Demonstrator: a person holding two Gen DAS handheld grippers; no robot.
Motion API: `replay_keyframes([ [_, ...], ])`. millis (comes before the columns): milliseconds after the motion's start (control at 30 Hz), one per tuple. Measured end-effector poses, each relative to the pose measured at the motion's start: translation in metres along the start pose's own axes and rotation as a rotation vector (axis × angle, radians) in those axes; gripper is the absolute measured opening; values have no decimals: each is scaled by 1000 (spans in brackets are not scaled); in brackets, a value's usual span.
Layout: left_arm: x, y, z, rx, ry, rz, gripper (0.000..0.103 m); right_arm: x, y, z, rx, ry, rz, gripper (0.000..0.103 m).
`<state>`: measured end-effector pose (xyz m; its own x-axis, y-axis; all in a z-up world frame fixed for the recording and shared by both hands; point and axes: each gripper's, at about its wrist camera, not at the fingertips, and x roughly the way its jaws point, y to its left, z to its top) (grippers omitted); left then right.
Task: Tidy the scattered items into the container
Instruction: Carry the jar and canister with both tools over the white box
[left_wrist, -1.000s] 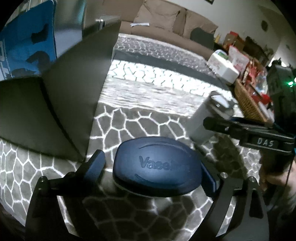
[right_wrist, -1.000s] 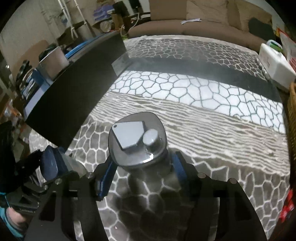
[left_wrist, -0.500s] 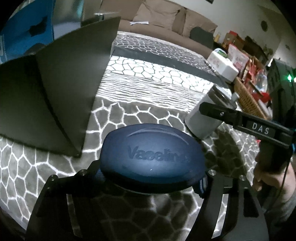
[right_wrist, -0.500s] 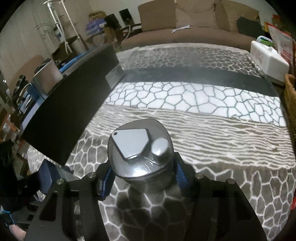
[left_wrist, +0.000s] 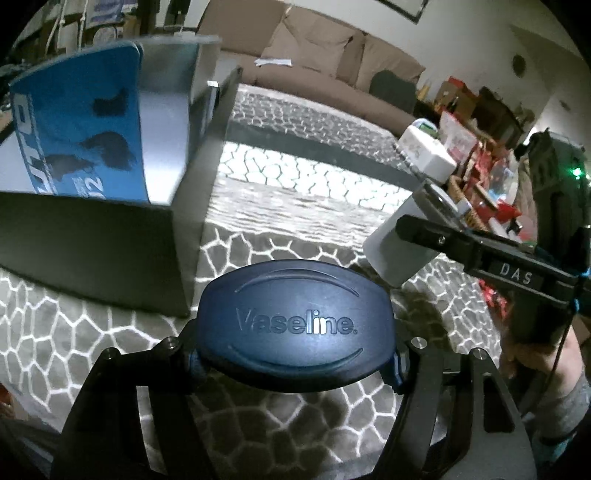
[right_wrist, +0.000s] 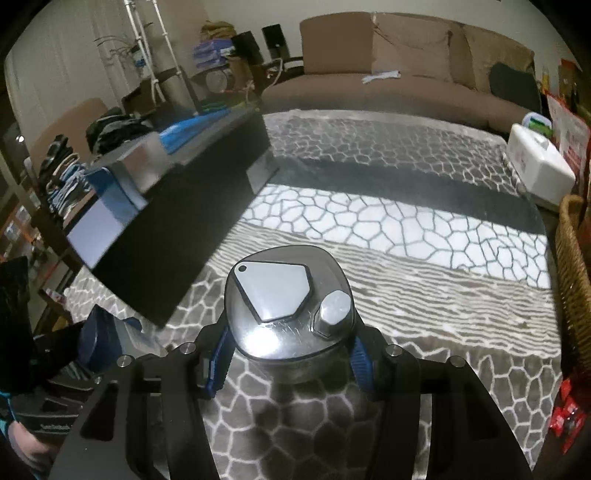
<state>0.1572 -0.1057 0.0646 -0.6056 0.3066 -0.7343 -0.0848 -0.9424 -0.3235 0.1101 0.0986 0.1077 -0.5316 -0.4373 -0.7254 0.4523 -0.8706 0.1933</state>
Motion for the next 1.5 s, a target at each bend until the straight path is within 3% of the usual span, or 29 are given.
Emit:
replay_keyframes([
  [433,-77,45,41,-80,-86,-60,69,-34,59,27,-85,-33,59,56],
  [667,-112,93,79,-63,-143,24,69,-37,108,61,-132,-58,125,56],
  [1033,-108,174,118,-103,-134,87,69,38,188,98,-158,20,180,56],
  [1500,-84,232,111,-182,-92,62,69,130,215,90,-117,214,126,56],
])
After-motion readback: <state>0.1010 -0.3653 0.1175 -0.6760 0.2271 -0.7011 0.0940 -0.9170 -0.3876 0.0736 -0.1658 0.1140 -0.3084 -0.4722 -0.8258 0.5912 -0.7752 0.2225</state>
